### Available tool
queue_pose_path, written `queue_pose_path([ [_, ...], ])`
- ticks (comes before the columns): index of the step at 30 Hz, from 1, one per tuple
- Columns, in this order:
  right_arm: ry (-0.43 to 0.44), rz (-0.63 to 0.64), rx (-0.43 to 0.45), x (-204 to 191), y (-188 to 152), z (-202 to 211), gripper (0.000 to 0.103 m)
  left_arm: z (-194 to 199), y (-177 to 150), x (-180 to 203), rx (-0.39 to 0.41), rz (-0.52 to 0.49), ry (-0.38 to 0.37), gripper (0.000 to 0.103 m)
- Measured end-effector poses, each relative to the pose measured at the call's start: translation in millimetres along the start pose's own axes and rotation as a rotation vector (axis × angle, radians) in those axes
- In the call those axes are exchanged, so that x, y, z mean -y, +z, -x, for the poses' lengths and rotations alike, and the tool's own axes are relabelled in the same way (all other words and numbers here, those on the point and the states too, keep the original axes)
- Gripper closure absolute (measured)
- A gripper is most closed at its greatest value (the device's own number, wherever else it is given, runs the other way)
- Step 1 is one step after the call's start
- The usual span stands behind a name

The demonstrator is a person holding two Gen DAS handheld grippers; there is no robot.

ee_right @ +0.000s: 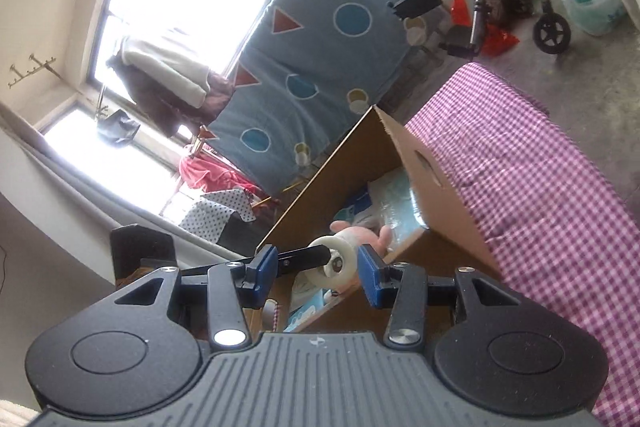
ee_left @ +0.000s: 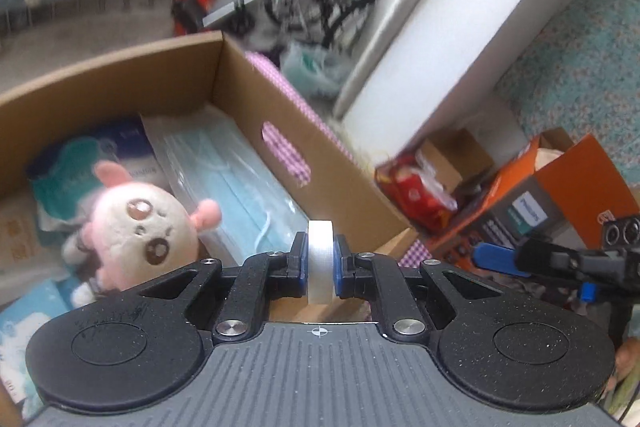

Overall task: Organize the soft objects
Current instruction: 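Grasp the white tape roll with the left gripper and drop it into the box, then move the left gripper to the round beige pad and grasp it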

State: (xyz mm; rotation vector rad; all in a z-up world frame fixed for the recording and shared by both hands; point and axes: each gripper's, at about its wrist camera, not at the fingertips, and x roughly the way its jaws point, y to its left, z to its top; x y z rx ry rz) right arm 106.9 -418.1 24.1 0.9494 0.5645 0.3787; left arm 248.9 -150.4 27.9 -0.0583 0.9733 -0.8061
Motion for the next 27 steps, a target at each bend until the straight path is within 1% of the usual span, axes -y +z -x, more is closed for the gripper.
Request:
queue_pose_path([
  [3,-0.02,-0.035,0.01,17,3,3,0.056,-34,7,-15,-0.119,0.059,-0.037,0.092],
  [7,-0.044,-0.061,0.009,32,9,0,0.056,-75,4,-38,-0.283,0.125,-0.077,0.092],
  [9,-0.049,-0.063,0.007,35,12,-2,0.056,-92,0,-45,-0.354,0.142,-0.068,0.09],
  [11,-0.058,-0.058,0.006,37,14,-3,0.056,-98,-5,-47,-0.386,0.131,-0.025,0.088],
  [13,-0.065,-0.052,0.006,39,17,-4,0.056,-97,-5,-45,-0.384,0.106,0.002,0.083],
  [14,-0.066,-0.053,0.005,40,18,-5,0.056,-95,-6,-42,-0.376,0.083,0.013,0.073],
  [15,-0.066,-0.052,0.003,41,19,-7,0.056,-92,-6,-38,-0.371,0.054,0.039,0.058],
  [16,-0.067,-0.05,0.002,41,19,-8,0.056,-90,-5,-34,-0.361,0.028,0.064,0.05],
  [17,-0.07,-0.048,0.0,42,20,-9,0.056,-86,-5,-31,-0.344,0.006,0.088,0.039],
  [18,-0.075,-0.045,-0.001,42,20,-11,0.056,-83,-5,-29,-0.323,-0.013,0.105,0.035],
  [21,-0.087,-0.043,-0.004,41,19,-13,0.056,-68,-4,-24,-0.269,-0.043,0.135,0.033],
  [23,-0.098,-0.041,-0.006,39,18,-11,0.056,-56,-3,-23,-0.234,-0.037,0.143,0.032],
  [27,-0.137,-0.023,-0.002,34,13,-4,0.055,-16,-1,-21,-0.105,-0.034,0.147,0.02],
])
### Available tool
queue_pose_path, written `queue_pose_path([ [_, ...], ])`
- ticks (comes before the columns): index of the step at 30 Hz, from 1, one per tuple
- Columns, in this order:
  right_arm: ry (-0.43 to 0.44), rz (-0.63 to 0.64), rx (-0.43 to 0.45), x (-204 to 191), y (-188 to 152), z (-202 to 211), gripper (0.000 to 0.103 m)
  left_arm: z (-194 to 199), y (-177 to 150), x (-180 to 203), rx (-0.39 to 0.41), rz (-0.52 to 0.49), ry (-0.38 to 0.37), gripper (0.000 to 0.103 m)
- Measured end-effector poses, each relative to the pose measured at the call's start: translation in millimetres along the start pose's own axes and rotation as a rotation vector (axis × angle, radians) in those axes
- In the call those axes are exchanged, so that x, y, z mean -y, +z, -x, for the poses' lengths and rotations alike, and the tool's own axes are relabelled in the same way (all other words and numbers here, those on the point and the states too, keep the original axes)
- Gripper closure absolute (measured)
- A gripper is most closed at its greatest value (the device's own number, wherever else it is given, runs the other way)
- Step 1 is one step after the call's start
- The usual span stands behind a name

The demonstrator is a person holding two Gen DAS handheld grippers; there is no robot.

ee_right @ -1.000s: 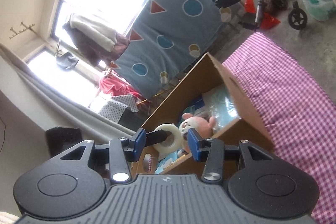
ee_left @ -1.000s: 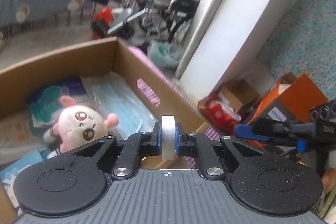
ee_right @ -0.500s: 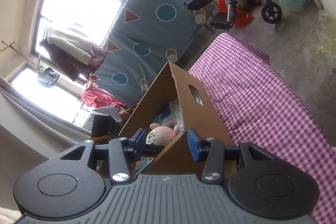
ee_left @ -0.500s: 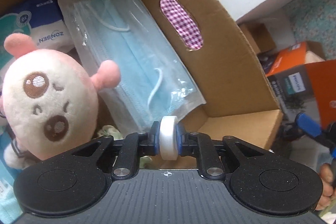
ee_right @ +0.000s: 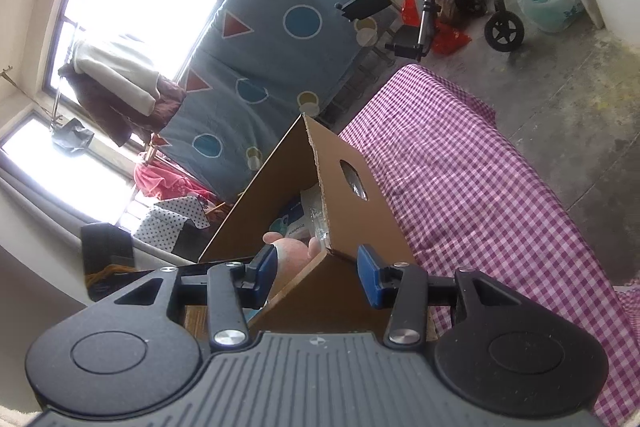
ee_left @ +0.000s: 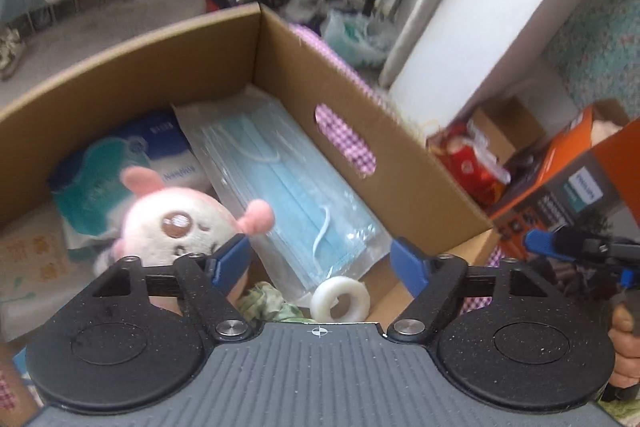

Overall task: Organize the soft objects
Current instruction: 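Move the left gripper to the round beige pad and grasp it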

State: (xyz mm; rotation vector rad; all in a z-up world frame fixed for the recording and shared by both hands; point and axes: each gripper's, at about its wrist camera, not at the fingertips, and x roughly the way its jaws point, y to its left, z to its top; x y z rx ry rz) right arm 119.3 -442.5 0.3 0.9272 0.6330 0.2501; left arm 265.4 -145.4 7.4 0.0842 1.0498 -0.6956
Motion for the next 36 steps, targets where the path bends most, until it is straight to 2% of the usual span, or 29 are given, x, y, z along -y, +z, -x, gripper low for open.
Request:
queue_pose_path([
  [3,-0.017,0.003,-0.013,-3,-6,7,0.055,26,-2,9,0.104,-0.014,0.017,0.01],
  [7,-0.037,0.009,-0.057,-7,-19,14,0.055,61,-25,20,0.185,-0.053,0.017,0.006],
  [10,-0.05,0.022,-0.091,-10,-31,21,0.055,75,-47,31,0.2,-0.079,0.014,0.006],
  [15,-0.072,0.03,-0.146,-12,-52,31,0.055,79,-83,47,0.164,-0.075,-0.052,0.006],
  [22,-0.2,0.046,-0.212,2,-81,23,0.055,27,-125,84,0.058,-0.165,-0.072,0.009],
  [27,-0.275,0.042,-0.253,16,-89,7,0.056,-25,-144,109,-0.001,-0.312,-0.027,0.032],
  [30,-0.323,0.048,-0.284,21,-93,-3,0.057,-44,-151,118,-0.011,-0.37,0.003,0.037],
  [31,-0.339,0.052,-0.294,22,-94,-7,0.061,-48,-152,121,-0.014,-0.386,0.008,0.039],
  [36,-0.326,0.062,-0.313,20,-92,-17,0.063,-60,-154,123,0.001,-0.42,-0.013,0.044],
])
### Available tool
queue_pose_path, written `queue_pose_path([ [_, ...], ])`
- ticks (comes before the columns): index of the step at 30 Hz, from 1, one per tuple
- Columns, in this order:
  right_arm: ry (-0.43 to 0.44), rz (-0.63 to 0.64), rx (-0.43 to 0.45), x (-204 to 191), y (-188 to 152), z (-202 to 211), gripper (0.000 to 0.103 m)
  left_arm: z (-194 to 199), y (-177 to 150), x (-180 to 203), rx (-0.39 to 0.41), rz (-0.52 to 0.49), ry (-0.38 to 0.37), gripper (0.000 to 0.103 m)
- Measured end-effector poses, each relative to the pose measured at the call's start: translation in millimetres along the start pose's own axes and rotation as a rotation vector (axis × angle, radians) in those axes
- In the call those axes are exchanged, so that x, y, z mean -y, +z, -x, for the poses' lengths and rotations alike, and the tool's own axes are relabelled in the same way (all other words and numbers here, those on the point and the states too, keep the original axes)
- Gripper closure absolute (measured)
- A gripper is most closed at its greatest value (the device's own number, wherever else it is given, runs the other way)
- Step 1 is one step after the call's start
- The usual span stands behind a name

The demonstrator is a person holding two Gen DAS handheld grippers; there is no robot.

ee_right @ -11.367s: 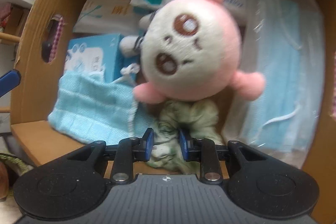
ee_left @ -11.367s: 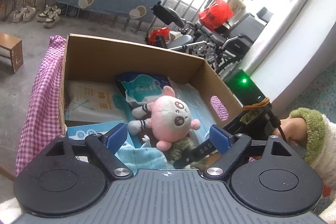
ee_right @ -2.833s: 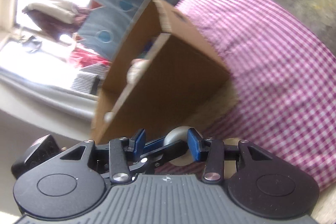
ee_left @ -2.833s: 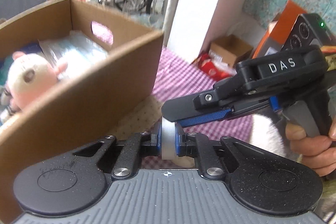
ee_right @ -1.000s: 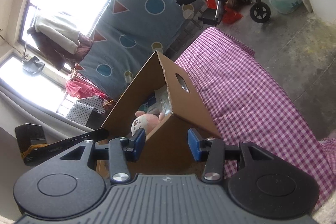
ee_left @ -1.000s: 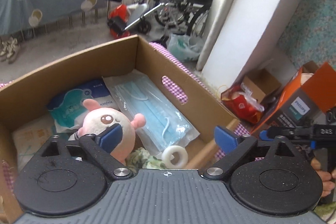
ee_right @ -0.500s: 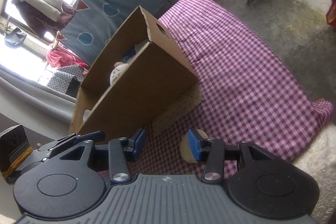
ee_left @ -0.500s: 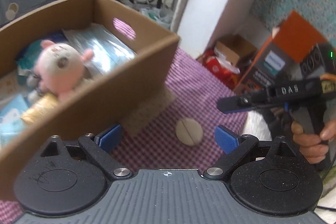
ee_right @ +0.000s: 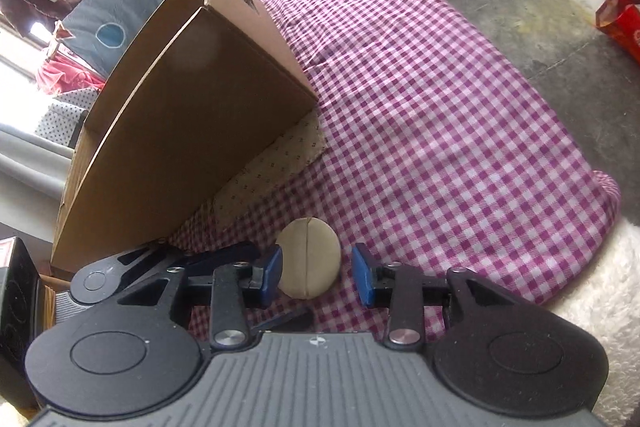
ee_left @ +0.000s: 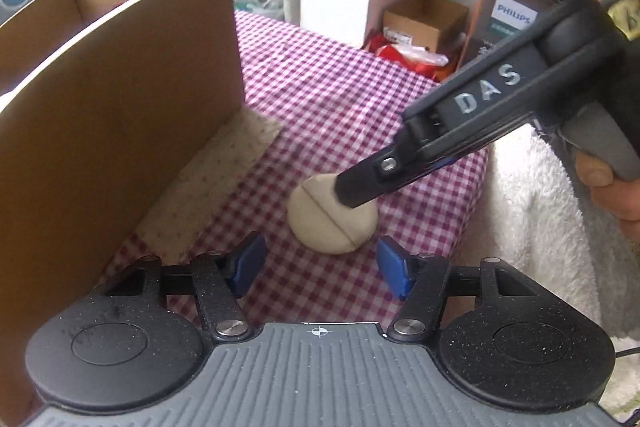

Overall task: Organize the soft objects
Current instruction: 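Move the left gripper to the round beige pad and grasp it, then carry the beige pad into the box and release it beside the bunny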

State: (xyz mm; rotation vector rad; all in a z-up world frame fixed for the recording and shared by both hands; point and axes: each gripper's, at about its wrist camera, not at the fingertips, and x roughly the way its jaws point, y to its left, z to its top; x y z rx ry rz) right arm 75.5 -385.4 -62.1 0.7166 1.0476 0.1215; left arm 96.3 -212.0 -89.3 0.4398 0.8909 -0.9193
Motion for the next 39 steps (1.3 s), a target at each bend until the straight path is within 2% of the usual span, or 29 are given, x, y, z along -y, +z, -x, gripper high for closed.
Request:
queue_pose_path([
  [5,0.062,-0.023,-0.041,-3,7,-8,0.065,-2,-1,4,0.044,-0.012,0.01,0.054],
  [11,0.153,-0.042,-0.019,-7,14,-3,0.065,5,-4,-15,0.079,0.092,-0.003,0.059],
  [15,0.095,-0.051,-0.025,-6,22,-9,0.065,9,-6,-30,0.098,0.181,-0.057,0.059],
  [17,0.093,-0.054,-0.038,-7,25,-15,0.065,10,-7,-39,0.105,0.214,-0.087,0.059],
  [22,0.066,-0.023,-0.066,-16,29,-34,0.066,15,-12,-50,0.124,0.256,-0.137,0.059],
  [23,0.063,-0.017,-0.07,-18,29,-36,0.071,15,-12,-51,0.128,0.26,-0.143,0.059],
  [24,0.06,-0.01,-0.075,-21,29,-39,0.08,16,-13,-52,0.132,0.263,-0.149,0.059],
  [25,0.048,0.003,-0.073,-25,28,-40,0.082,15,-14,-54,0.136,0.267,-0.155,0.059],
  [28,0.025,0.053,-0.049,-39,27,-34,0.09,20,-15,-56,0.144,0.274,-0.162,0.059],
  [31,0.03,0.088,-0.011,-54,23,-19,0.092,36,-16,-59,0.179,0.279,-0.172,0.059],
  [39,0.114,0.247,0.116,-113,23,42,0.093,114,-10,-60,0.346,0.264,-0.148,0.059],
])
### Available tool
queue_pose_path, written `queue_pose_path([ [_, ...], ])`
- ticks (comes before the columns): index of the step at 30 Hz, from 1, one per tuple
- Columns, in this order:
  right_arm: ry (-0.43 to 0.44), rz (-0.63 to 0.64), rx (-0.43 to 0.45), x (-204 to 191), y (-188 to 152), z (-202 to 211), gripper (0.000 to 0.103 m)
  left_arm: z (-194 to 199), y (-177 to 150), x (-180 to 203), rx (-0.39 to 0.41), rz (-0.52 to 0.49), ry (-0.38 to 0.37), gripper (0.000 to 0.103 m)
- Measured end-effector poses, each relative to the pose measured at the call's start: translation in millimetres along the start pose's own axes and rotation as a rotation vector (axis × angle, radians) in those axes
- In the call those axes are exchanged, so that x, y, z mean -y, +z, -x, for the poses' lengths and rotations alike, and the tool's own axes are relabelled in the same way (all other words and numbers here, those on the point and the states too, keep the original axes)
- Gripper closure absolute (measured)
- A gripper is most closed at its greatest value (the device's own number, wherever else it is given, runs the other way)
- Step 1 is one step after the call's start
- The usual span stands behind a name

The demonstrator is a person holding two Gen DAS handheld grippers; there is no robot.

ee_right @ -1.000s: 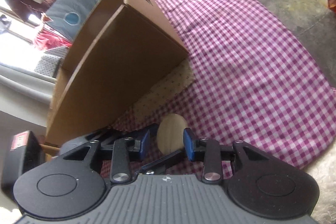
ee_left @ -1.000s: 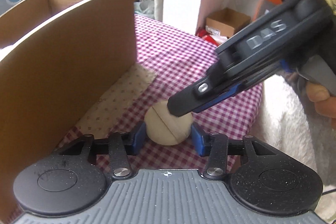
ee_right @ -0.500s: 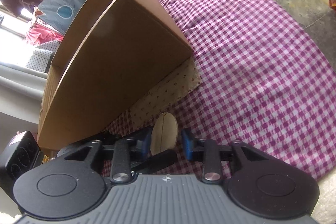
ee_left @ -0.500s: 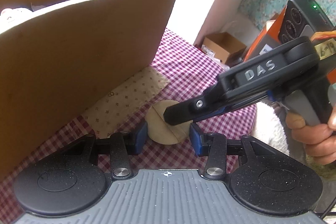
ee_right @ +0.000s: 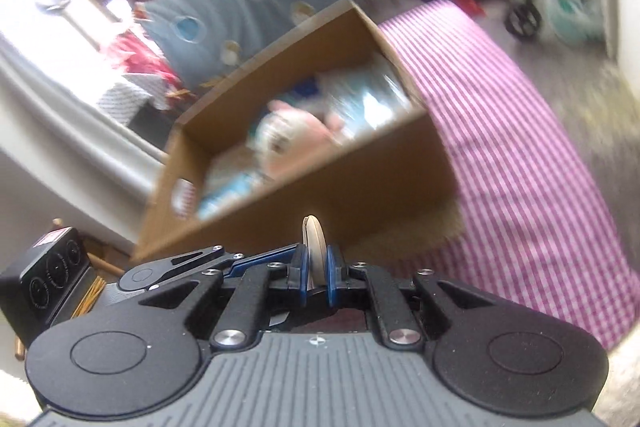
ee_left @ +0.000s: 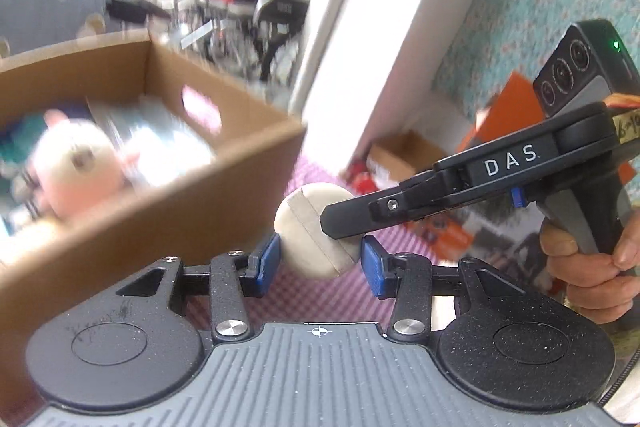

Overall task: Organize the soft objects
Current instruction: 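Carry the beige pad into the box and release it beside the bunny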

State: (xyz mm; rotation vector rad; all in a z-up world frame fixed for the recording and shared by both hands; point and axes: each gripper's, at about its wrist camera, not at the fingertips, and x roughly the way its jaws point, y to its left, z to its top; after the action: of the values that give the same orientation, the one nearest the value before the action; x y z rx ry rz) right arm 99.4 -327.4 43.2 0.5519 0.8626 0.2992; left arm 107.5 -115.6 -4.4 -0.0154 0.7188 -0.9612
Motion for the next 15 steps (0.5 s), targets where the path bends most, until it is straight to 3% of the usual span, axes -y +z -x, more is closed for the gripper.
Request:
queue_pose_path([
  [8,0.081,0.19,0.051,-56,50,0,0.093,51,34,-3,0.158,-0.025,0.092,0.058],
  [15,0.075,0.218,-0.063,-62,95,-48,0.093,28,57,-39,0.143,0.027,0.175,0.057],
])
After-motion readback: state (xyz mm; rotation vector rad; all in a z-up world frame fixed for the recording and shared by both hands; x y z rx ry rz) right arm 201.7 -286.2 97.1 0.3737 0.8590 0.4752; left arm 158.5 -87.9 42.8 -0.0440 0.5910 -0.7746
